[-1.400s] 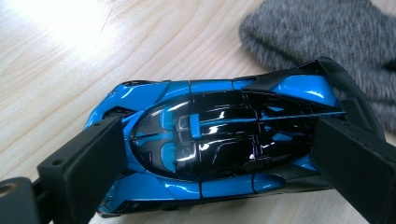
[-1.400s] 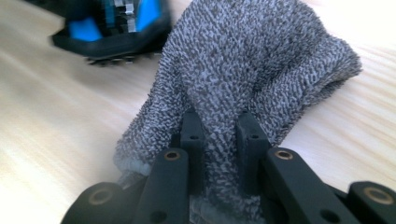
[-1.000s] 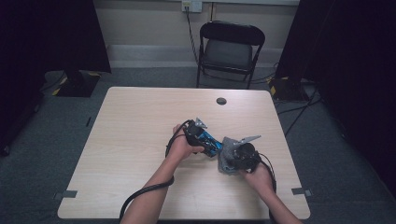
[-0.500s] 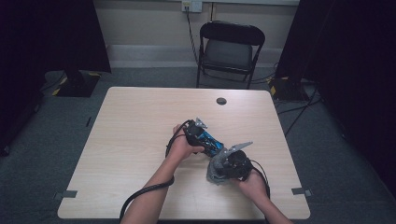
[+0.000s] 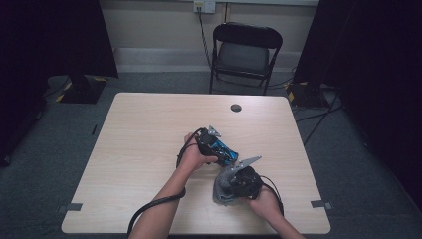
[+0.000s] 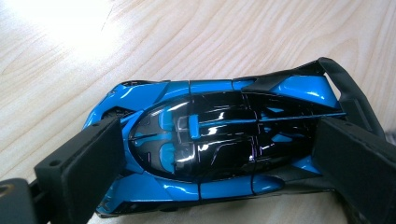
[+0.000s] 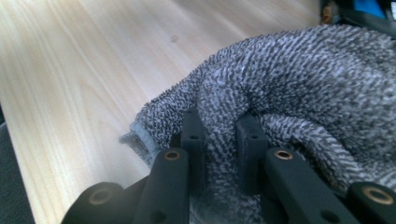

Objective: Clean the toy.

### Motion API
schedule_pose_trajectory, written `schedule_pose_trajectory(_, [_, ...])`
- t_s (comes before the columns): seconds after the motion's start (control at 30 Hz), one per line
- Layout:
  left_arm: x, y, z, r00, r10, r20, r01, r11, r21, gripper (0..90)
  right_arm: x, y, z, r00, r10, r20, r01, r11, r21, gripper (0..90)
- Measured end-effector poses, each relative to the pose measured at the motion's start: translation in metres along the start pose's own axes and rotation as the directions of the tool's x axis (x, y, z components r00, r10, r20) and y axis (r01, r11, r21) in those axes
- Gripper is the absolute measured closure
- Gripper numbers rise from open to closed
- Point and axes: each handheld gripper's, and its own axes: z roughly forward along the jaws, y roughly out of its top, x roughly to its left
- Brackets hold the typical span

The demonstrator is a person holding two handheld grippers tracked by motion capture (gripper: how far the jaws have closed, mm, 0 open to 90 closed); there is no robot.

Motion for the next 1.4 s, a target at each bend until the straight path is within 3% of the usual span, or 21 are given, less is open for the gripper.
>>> schedule_pose_trajectory(0.23, [0.0,0.0,0.0,1.0,-0.002,0.001,0.002,1.0,0.0,2.2,0.011,-0.004,-0.006,0.9969,-0.071,-0.034,0.072,0.997,0.014,76.5])
schedule_pose_trajectory(0.37, [0.0,0.0,0.0,1.0,-0.002,0.001,0.002,1.0,0.0,2.3,0.012,-0.007,-0.014,0.9947,-0.103,0.0,0.103,0.994,0.021,76.5])
schedule_pose_trajectory(0.47, [0.0,0.0,0.0,1.0,-0.002,0.0,0.002,1.0,-0.002,2.3,0.005,-0.011,-0.023,0.9966,-0.082,-0.004,0.082,0.997,0.004,76.2])
schedule_pose_trajectory(0.7, [0.0,0.0,0.0,1.0,-0.004,-0.001,0.004,1.0,-0.003,2.2,-0.022,-0.02,-0.045,0.9994,-0.009,0.033,0.01,1.0,-0.027,75.3])
schedule_pose_trajectory(0.87, [0.0,0.0,0.0,1.0,-0.003,-0.001,0.003,1.0,-0.001,2.3,-0.035,-0.024,-0.053,0.997,0.013,0.076,-0.011,1.0,-0.023,75.2])
schedule_pose_trajectory(1.07, [0.0,0.0,0.0,1.0,0.001,-0.001,-0.001,1.0,0.005,2.3,-0.046,-0.026,-0.059,0.9931,0.026,0.114,-0.025,1.0,-0.013,75.3])
schedule_pose_trajectory(1.27, [0.0,0.0,0.0,1.0,0.0,0.001,0.0,1.0,0.004,2.2,-0.051,-0.03,-0.072,0.9916,0.053,0.118,-0.048,0.998,-0.044,75.7])
schedule_pose_trajectory(1.4, [0.0,0.0,0.0,1.0,-0.002,0.002,0.002,1.0,-0.001,2.3,-0.059,-0.032,-0.081,0.9866,0.074,0.145,-0.066,0.996,-0.06,75.6])
